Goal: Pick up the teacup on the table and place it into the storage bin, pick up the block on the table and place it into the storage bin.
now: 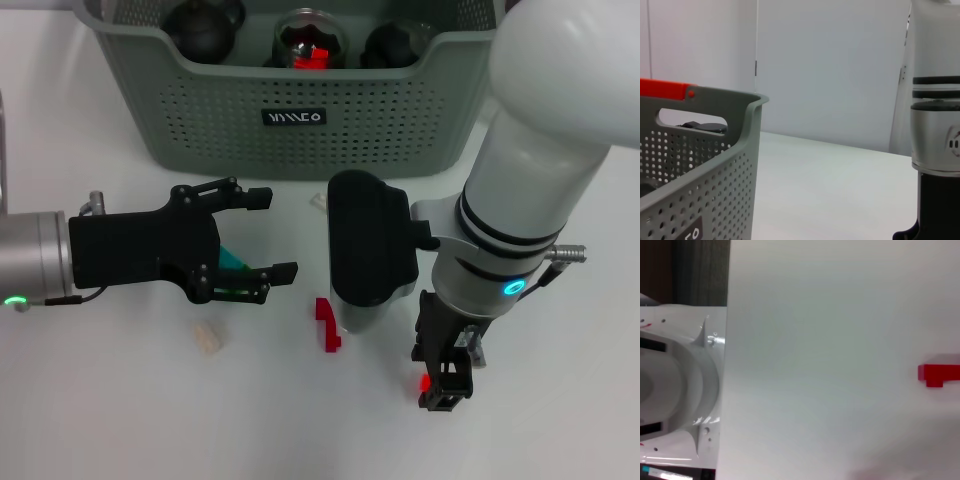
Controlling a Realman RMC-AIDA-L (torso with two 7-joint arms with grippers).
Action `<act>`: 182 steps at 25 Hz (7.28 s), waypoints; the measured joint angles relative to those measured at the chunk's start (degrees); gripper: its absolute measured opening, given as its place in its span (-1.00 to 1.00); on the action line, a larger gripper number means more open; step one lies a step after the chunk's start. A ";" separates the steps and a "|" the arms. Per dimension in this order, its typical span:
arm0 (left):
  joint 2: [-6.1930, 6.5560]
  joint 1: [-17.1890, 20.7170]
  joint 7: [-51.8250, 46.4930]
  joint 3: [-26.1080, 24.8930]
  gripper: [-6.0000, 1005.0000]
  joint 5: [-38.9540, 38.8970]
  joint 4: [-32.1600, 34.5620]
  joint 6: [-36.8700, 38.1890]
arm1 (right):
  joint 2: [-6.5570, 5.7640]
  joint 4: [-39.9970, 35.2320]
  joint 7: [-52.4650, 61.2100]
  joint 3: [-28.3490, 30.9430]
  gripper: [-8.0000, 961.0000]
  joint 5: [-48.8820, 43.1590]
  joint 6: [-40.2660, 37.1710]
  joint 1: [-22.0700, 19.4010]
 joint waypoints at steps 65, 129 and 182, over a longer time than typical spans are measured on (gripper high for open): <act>0.44 0.08 2.25 -1.15 0.67 0.21 -0.93 0.79 | -1.14 1.93 2.39 51.71 -0.61 -13.39 12.99 15.75; 0.62 -0.57 2.22 -1.34 0.64 0.51 -1.11 2.35 | -0.29 13.44 -16.36 34.30 0.59 -4.14 5.41 2.86; 0.86 -0.45 2.06 -2.68 0.62 0.58 -0.91 2.50 | -1.00 0.61 -8.79 30.65 -0.64 0.03 0.83 2.55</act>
